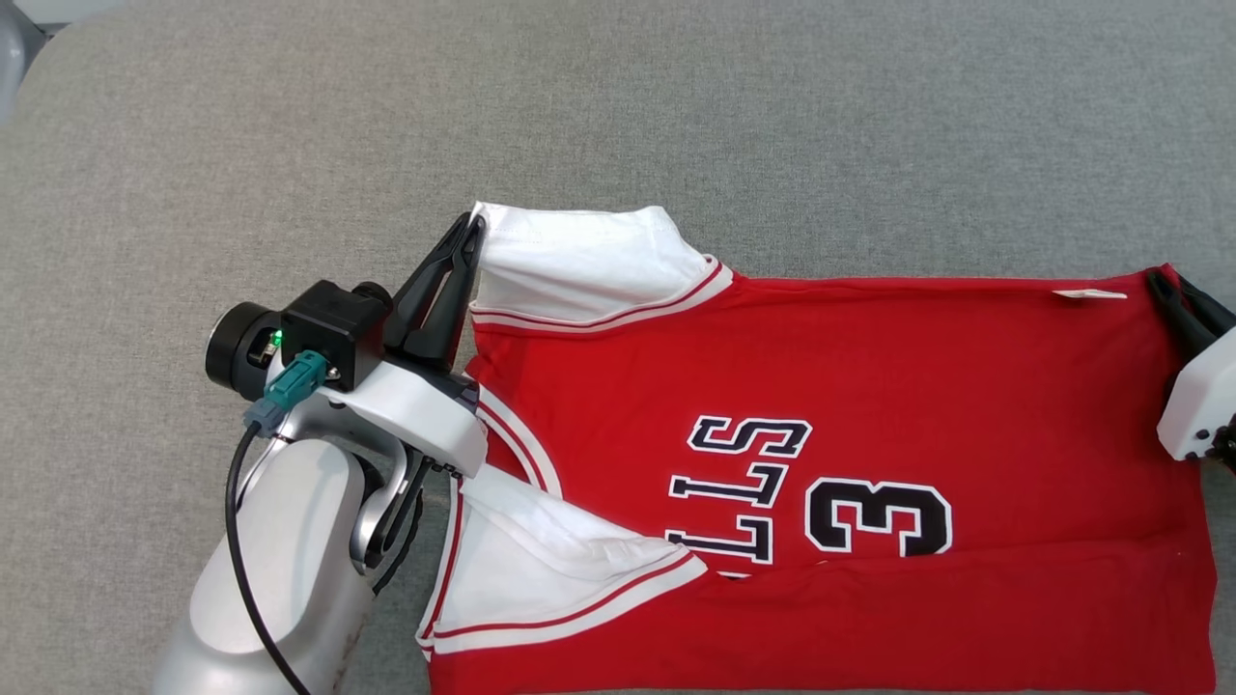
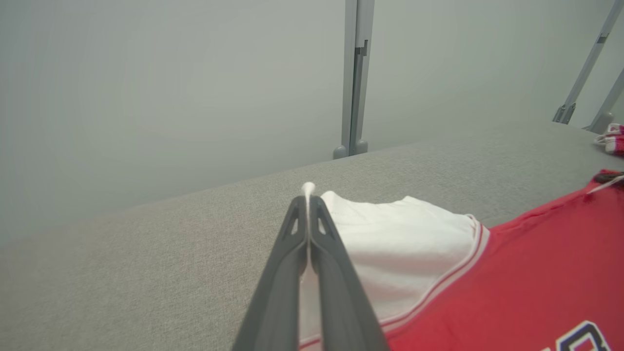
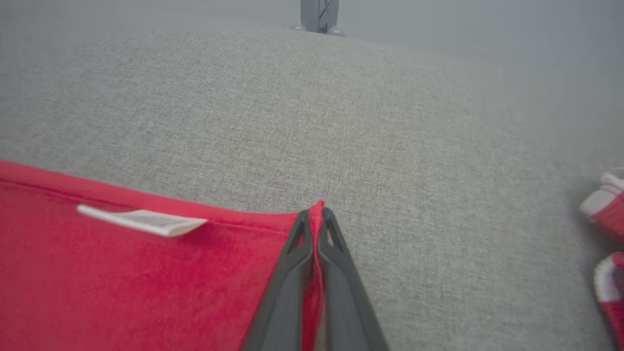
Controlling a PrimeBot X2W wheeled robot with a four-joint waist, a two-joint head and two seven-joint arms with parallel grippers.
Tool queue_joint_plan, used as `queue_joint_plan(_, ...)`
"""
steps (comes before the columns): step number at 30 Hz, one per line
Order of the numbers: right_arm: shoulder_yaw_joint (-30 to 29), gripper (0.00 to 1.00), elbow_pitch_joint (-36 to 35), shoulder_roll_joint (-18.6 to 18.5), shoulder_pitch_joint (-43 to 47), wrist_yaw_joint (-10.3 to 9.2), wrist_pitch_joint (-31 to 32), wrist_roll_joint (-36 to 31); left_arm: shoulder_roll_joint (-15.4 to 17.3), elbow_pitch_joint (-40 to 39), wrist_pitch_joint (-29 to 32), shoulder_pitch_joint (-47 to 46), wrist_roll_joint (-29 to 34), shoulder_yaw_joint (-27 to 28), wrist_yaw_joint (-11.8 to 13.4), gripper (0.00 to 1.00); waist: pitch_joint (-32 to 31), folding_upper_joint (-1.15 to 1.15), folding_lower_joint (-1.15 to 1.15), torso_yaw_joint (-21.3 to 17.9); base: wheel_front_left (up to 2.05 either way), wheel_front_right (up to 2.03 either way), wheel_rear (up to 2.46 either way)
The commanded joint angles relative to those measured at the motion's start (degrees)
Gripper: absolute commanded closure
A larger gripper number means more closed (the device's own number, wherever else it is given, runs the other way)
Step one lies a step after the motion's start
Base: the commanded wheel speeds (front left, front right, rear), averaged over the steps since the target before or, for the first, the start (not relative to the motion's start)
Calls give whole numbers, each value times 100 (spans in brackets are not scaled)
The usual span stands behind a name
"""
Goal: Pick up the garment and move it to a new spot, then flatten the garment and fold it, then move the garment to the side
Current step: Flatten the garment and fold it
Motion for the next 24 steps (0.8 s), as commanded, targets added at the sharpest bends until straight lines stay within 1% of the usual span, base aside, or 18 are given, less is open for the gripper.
queue_joint_plan(1, 21, 100, 38, -37, -32, -2, -115, 46, 39, 25, 10, 86, -43, 2, 25, 100, -41, 0, 0, -3, 0, 0, 0)
queue_joint_plan(8, -58, 100, -45, 45, 169, -2, -419, 54, 90, 19, 80, 243, -183, 29, 13, 100, -279, 0, 0, -68, 0, 0, 0)
queue_joint_plan(11, -375, 100, -312, 32, 279, -3, -431, -103, 133, -62, 125, 315, -242, 41, 18, 100, -378, 0, 0, -90, 0, 0, 0)
queue_joint_plan(12, -375, 100, -312, 32, 279, -3, -431, -103, 133, -62, 125, 315, -242, 41, 18, 100, -378, 0, 0, -90, 0, 0, 0)
queue_joint_plan(18, -1057, 100, -850, 128, 915, -2, -420, -510, 256, -303, 243, 644, -327, 23, 14, 100, -636, 0, 0, -118, 0, 0, 0)
queue_joint_plan(24, -1462, 100, -1186, 184, 1553, -2, -421, -799, 472, -674, 409, 1056, -368, -69, -41, 100, -879, 0, 0, -140, 0, 0, 0)
